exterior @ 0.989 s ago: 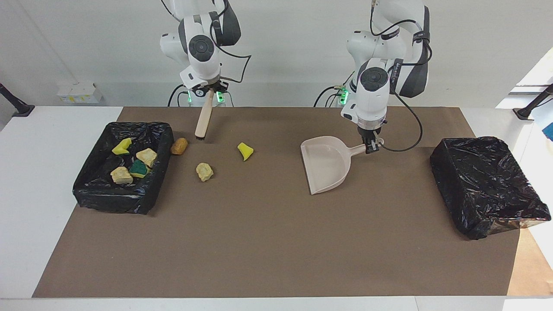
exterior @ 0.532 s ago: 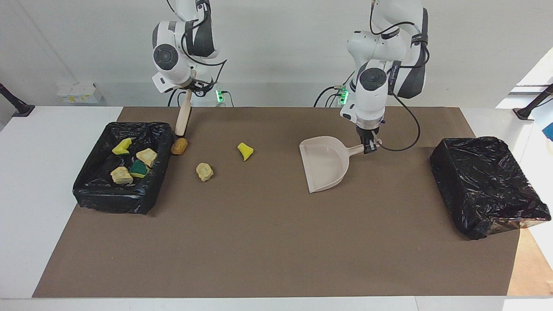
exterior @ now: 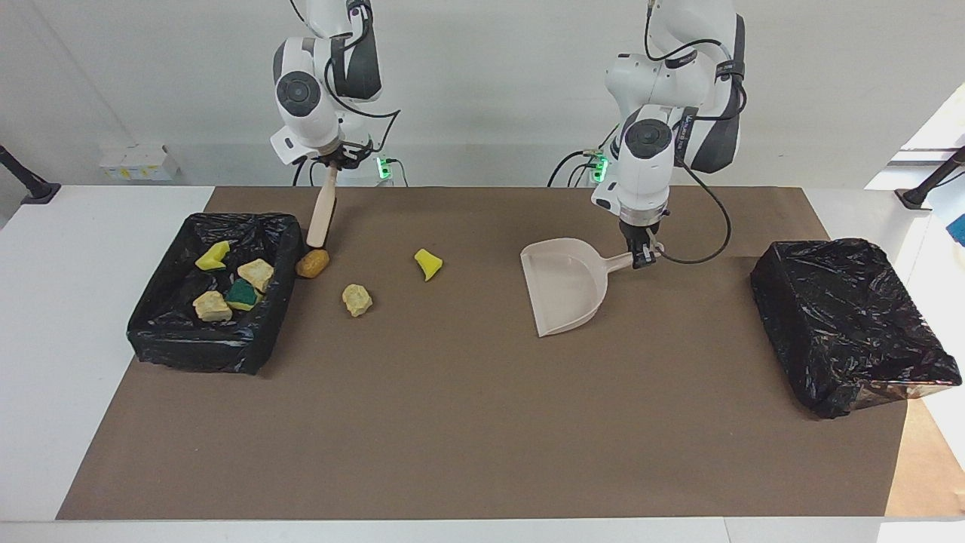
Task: Sweep and dump trash in bin
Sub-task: 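Sweep the bread and orange pieces toward the dustpan with the right gripper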
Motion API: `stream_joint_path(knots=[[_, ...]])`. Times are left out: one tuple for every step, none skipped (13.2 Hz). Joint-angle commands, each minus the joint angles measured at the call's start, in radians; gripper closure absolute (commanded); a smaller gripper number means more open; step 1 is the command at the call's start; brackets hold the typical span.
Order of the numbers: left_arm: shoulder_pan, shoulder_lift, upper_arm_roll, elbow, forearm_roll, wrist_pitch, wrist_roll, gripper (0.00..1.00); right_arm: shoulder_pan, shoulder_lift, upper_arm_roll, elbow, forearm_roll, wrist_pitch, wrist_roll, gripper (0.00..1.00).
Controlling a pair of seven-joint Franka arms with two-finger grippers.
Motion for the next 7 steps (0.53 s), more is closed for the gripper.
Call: stream_joint_path(knots=[[-0.014, -0.025, 0.006, -0.036, 0.019, 0.026, -0.022, 1.0, 0.031, 0.15, 0.001, 0.189, -0.131, -0.056, 0.005, 1.0], [-0.013, -0.025, 0.006, -0.036, 0.019, 0.026, -0.022, 1.0, 0.027, 0.155, 0.001, 0.221, -0.167, -0.088, -0.007, 1.0], [-0.014, -0.025, 0.006, -0.036, 0.019, 0.026, -0.022, 1.0, 0.016, 0.153, -0.003, 0.224, -0.19, -0.105, -0.034, 1.0], [-0.014, -0.025, 0.006, -0.036, 0.019, 0.025, -0.022, 1.0, -0.01, 0.152, -0.009, 0.215, -0.199, -0.11, -0.079, 1.0], [-0.014, -0.025, 0.008, -0.036, 0.019, 0.025, -0.022, 1.0, -0.057, 0.147, -0.006, 0.204, -0.201, -0.101, -0.12, 1.0], [-0.013, -0.024, 0.006, -0.036, 0.019, 0.026, -0.022, 1.0, -0.087, 0.142, -0.006, 0.186, -0.201, -0.083, -0.16, 1.0], [-0.013, -0.024, 0.008, -0.036, 0.019, 0.026, -0.022, 1.0, -0.125, 0.144, -0.008, 0.18, -0.203, -0.046, -0.188, 1.0]])
